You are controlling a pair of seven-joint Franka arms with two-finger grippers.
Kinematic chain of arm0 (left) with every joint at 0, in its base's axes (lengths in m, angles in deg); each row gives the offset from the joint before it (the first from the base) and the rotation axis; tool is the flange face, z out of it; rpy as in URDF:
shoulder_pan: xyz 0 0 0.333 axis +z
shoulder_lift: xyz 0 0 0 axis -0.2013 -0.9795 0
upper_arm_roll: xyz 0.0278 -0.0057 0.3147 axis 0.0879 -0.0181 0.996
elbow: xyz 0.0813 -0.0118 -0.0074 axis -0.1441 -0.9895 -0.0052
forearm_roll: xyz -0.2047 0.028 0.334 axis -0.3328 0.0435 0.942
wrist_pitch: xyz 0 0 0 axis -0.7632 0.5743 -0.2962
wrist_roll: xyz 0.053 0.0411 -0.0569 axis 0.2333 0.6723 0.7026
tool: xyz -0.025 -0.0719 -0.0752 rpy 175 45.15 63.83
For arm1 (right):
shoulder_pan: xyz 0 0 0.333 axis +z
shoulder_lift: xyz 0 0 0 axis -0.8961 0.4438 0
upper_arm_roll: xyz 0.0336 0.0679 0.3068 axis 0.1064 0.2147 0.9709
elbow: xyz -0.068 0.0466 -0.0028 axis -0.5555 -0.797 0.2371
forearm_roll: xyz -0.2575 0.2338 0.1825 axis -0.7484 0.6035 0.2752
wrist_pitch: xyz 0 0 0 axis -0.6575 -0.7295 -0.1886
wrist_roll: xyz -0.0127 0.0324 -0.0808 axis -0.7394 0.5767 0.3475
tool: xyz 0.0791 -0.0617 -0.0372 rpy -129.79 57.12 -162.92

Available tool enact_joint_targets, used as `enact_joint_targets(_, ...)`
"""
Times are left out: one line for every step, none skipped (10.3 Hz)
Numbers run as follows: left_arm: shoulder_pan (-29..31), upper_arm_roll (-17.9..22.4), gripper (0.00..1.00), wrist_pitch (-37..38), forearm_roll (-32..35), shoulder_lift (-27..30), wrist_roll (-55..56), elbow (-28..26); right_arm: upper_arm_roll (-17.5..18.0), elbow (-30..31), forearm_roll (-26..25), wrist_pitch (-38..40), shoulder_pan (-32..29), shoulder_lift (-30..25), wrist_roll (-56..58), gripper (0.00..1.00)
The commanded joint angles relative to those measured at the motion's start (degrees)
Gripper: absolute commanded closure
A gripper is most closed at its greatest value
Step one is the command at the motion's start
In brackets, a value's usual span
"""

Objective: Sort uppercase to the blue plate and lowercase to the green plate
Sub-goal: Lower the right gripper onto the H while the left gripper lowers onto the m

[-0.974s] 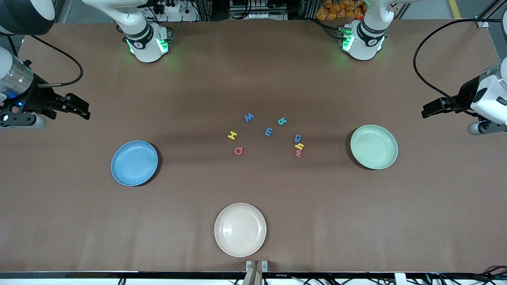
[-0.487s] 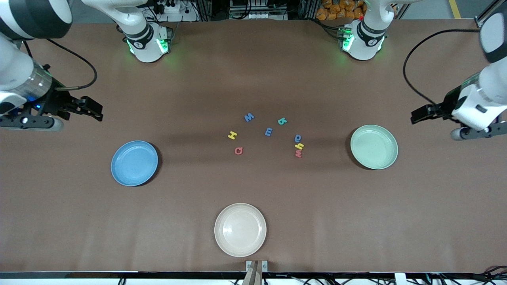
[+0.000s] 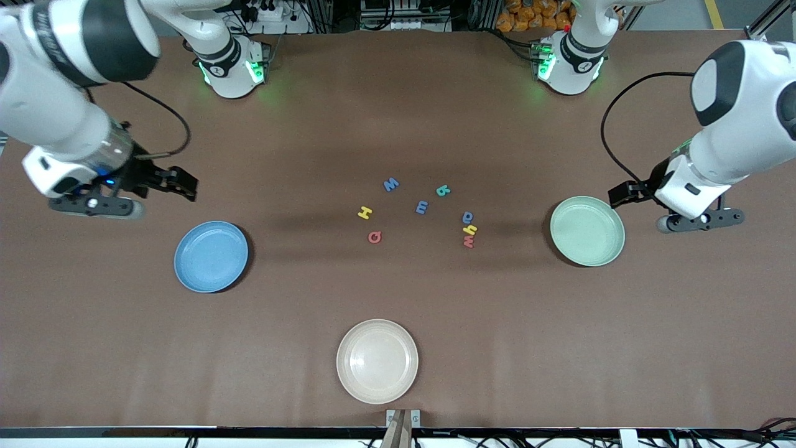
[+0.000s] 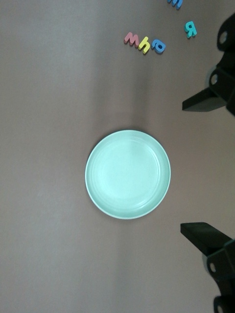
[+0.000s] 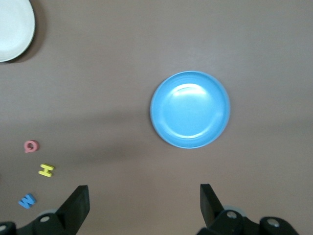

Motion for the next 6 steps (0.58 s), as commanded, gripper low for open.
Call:
enact_joint_targets(-1.2,-3.7,0.0,-4.6,1.2,0.2,7.2,-3.5,3.0,4.5,0.1,-6.2,1.2,2.1,-6.5,0.0)
enact_joint_targets(-2.1,-4.8,0.0,-6.3,1.2,-0.8,9.0,-3.6,4.6,5.7,-0.1,-8.7,1.7,3.6,-8.8,0.0)
enact_joint_targets(-3.1,-5.3,0.0,-7.6,1.2,-2.2,9.8,-3.8,6.8,7.2,-0.5,-12.0,2.0,5.0,-12.8,0.0)
enact_joint_targets(-4.8,-5.3,0.0,-9.7,1.1,-3.7,10.0,-4.3,8.0,8.5,-1.3,-15.0,2.9,6.5,-16.2,0.0)
enact_joint_targets(-6.4,-5.3,0.0,-12.7,1.2,-5.4,11.0,-4.7,9.5,9.5,-3.1,-17.0,4.0,8.0,-19.7,0.0)
enact_joint_targets(-7.3,-5.3,0.0,-15.6,1.2,-7.5,12.7,-4.7,11.2,9.8,-5.1,-18.3,4.3,9.8,-23.7,0.0)
